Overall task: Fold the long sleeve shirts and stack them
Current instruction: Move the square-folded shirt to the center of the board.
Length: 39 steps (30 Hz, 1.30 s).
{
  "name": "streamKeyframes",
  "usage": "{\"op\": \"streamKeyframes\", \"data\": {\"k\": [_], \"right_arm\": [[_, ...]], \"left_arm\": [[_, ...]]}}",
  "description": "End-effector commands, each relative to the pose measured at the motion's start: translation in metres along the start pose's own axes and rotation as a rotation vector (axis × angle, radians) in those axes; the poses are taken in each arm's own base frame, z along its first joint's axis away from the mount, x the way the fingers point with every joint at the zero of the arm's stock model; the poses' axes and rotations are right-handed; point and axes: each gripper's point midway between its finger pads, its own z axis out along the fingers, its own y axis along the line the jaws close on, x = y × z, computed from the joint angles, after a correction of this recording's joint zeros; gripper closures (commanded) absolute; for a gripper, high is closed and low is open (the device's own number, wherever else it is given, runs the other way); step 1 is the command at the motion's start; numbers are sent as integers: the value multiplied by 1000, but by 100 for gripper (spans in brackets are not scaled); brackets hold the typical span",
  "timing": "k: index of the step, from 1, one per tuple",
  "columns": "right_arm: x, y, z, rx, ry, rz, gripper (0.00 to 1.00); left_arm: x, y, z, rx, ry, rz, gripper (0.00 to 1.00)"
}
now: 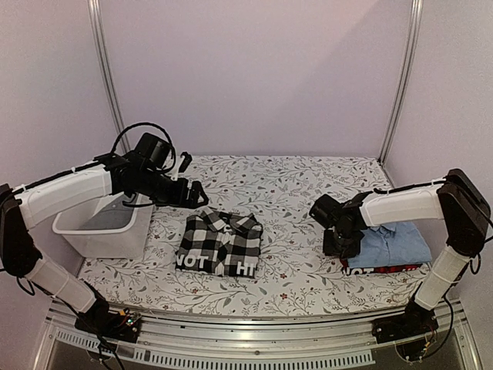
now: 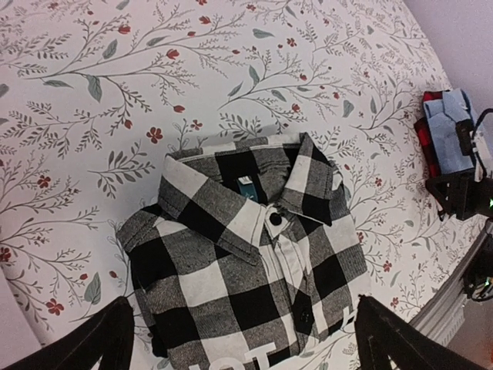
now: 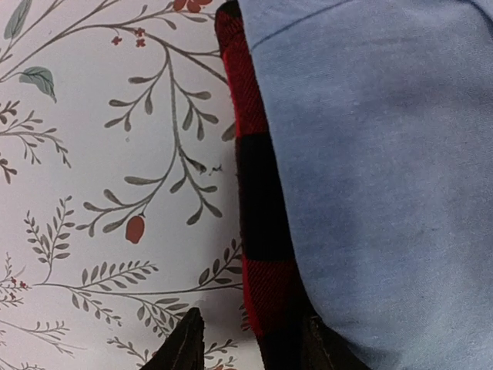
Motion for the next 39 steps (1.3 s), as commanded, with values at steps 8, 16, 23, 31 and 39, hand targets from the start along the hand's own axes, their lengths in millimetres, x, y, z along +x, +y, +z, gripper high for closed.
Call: {"op": "streamKeyframes", "data": {"k": [8, 16, 23, 31, 39], "right_arm": [[4, -1, 14, 9, 17, -21, 94], [-14, 40, -3, -97, -27, -34, 100], [-15, 109, -12, -203, -23, -90, 100], [-3, 163, -15, -291, 7, -133, 100], [2, 189, -21, -336, 12, -158, 100]], "left_arm": [[-8, 4, -3, -29, -26, 5, 0], [-5, 3, -7, -15, -29, -3, 0], [-1, 9, -14, -22, -35, 5, 0], [4, 17, -18, -30, -41, 1, 0], [7, 20, -16, -26, -44, -14, 0]]}}
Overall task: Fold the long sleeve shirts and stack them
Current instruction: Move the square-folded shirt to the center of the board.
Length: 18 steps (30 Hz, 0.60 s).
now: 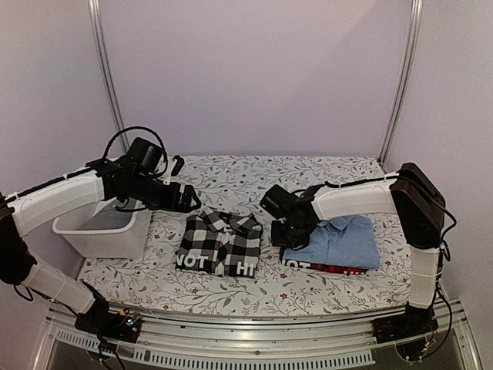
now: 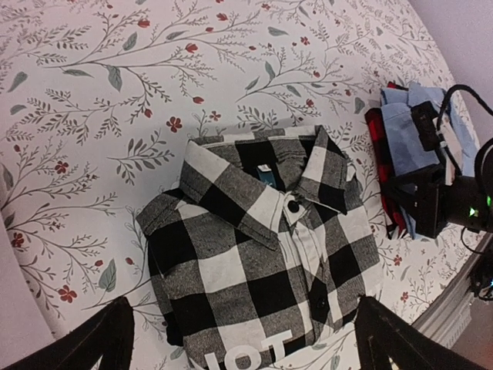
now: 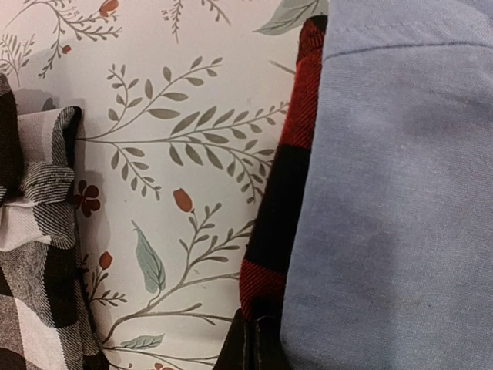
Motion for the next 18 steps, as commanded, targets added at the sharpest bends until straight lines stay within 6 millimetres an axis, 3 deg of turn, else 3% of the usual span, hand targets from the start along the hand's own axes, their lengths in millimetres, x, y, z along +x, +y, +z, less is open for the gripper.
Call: {"op": "streamKeyframes", "data": {"k": [1, 11, 14, 18], "right_arm": [[4, 29, 0, -79, 8, -11, 100], [8, 50, -1, -126, 10, -31, 98], [7, 53, -3, -134, 4, -29, 93], [2, 60, -12, -164, -18, -33, 79]], "left_arm": [[-1, 4, -4, 3, -24, -7, 0], [0, 8, 1, -9, -25, -19, 0], [2, 10, 3, -16, -23, -29, 0], [4, 14, 4, -27, -17, -43, 0]]}}
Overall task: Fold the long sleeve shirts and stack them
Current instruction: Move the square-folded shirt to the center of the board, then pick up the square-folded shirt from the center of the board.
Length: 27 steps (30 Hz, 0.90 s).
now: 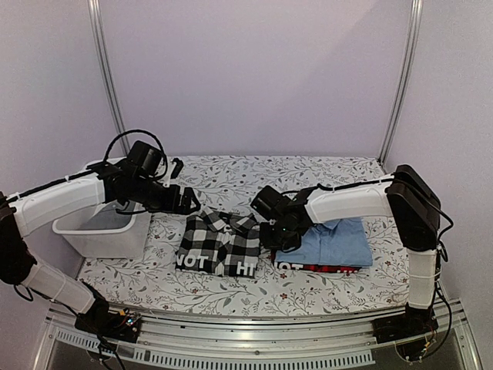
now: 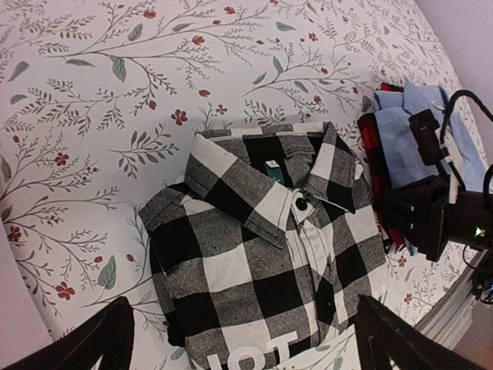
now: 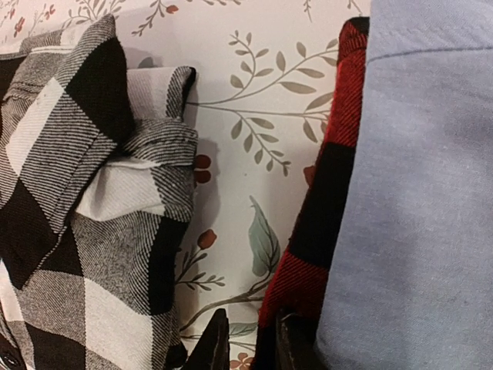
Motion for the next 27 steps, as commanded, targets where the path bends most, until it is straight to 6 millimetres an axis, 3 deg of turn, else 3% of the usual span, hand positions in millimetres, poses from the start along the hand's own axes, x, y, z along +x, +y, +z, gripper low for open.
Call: {"op": "streamKeyframes", "data": {"k": [1, 8, 13, 18, 21, 27], "right_arm": [[-7, 23, -11, -68, -33, -7, 75], [-19, 55, -36, -175, -82, -18, 49], [-18, 77, -37, -271, -79, -24, 36], [-17, 80, -30, -286, -82, -3, 36], [-16, 72, -31, -272, -92, 25, 38], [-14, 48, -59, -237, -154, 74, 40]], "left_arm": [[-3, 9, -1, -22, -22, -28, 0], [-1, 14, -1, -35, -27, -51, 0], [4, 15, 1, -32, -17, -63, 0], [10, 18, 2, -39, -4, -62, 0], [11, 18, 1, -36, -4, -62, 0], [12, 18, 1, -30, -1, -64, 0]]}}
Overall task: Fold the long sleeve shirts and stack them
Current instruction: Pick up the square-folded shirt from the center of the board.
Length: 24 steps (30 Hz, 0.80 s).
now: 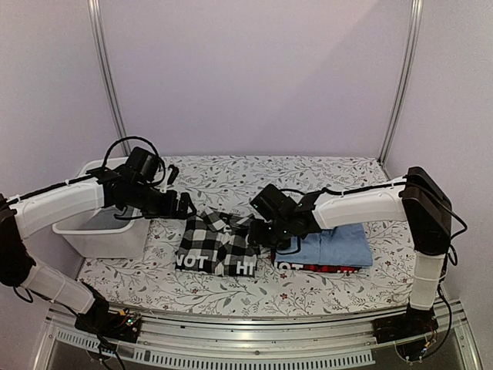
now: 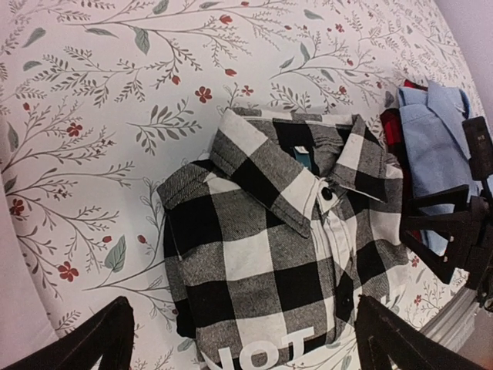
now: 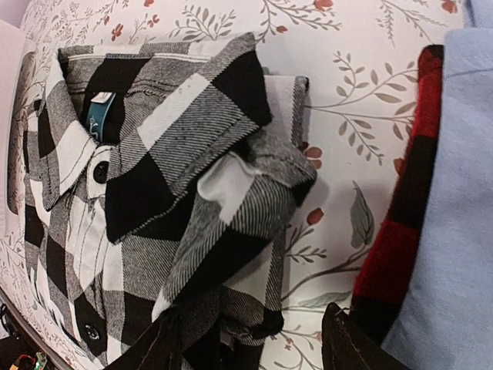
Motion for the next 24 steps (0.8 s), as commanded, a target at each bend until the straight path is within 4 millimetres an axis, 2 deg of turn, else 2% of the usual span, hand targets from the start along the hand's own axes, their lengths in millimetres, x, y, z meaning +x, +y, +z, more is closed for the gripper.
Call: {"op": "streamKeyframes", "data": {"k": [1, 4, 7, 12, 16, 20, 24], "right_arm": [[-14, 8, -40, -31, -94, 43, 40], [-16, 15, -50, -43, -118, 40, 40], [-17, 27, -50, -67, -116, 24, 39], [-14, 34, -32, -56, -91, -6, 37], [-2, 20, -5, -16, -29, -5, 47], [3, 5, 5, 13, -8, 10, 60], [8, -8, 10, 31, 8, 25, 63]], "left_arm": [[-4, 1, -3, 11, -24, -8, 0], [-5, 1, -4, 13, -26, -8, 0], [-5, 1, -3, 14, -26, -10, 0], [-5, 1, -4, 11, -24, -11, 0], [-3, 3, -4, 4, -19, -11, 0], [-1, 3, -4, 3, -15, -12, 0], [-1, 4, -4, 3, -14, -15, 0]]}}
